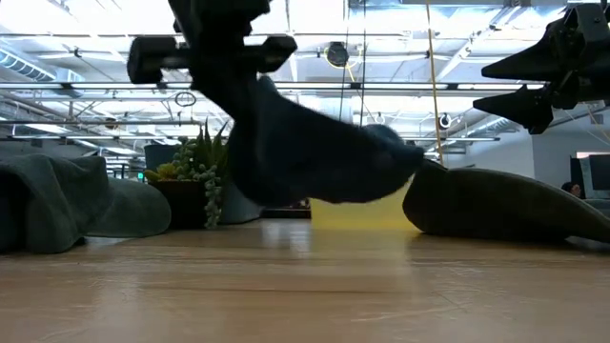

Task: Pick & Place hat
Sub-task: Put the middle blue cap into the yellow bin

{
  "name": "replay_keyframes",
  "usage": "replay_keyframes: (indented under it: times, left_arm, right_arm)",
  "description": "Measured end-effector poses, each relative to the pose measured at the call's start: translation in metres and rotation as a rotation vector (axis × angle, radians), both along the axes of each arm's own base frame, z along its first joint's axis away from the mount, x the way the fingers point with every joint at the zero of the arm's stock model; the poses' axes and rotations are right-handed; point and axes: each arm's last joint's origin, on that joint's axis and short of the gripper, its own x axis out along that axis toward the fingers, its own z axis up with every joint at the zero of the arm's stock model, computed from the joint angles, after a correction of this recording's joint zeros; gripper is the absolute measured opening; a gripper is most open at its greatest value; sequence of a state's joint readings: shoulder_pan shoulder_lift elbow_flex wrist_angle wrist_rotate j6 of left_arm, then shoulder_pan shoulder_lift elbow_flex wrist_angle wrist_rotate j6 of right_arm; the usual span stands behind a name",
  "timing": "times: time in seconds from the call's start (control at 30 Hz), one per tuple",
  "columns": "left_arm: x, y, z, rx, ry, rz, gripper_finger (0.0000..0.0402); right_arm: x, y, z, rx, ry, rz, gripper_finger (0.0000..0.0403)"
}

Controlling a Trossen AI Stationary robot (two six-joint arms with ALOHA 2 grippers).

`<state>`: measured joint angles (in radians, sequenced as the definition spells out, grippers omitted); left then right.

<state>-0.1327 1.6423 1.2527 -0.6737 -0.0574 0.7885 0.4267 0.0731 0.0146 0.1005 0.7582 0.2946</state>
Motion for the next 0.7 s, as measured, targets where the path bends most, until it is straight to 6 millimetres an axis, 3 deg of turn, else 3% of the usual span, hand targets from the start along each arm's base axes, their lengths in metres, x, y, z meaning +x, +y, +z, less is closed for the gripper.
replay_keyframes:
  times: [0.43, 0.7]
  left_arm:
    - [-0.017, 0.009, 0.068, -0.379, -0.193, 0.076, 0.0012]
    - [-0.032, 0.021, 0.091, -0.616, -0.207, 0.180, 0.0012]
  right_arm:
    - [0.000, 0.000, 0.000, -0.001, 0.001, 0.000, 0.0320]
    - [0.000, 0.000, 0.000, -0.002, 0.005, 0.000, 0.0320]
